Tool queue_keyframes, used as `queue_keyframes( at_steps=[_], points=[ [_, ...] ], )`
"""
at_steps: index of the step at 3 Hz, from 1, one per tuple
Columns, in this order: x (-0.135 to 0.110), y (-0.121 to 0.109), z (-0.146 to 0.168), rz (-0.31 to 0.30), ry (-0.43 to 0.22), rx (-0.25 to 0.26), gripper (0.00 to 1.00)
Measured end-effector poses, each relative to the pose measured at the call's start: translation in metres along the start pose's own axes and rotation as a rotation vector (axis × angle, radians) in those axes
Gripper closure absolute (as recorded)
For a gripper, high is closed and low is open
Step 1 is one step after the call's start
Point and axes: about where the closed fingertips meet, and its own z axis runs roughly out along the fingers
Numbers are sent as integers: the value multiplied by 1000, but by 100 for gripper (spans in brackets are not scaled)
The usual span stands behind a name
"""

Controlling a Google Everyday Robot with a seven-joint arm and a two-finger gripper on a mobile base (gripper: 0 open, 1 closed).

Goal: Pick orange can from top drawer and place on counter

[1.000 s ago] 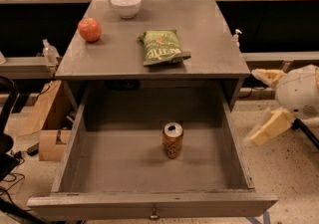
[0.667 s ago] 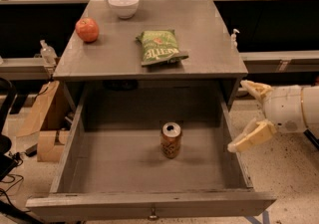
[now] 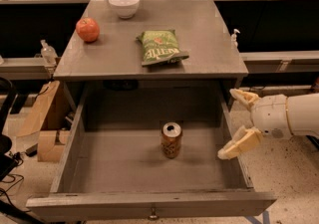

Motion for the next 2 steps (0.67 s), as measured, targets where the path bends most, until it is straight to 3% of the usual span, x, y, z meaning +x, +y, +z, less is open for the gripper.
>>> queue_keyframes(
  at_steps=[2],
  points=[
    [8,10,87,-45,-27,-86,0]
  ],
)
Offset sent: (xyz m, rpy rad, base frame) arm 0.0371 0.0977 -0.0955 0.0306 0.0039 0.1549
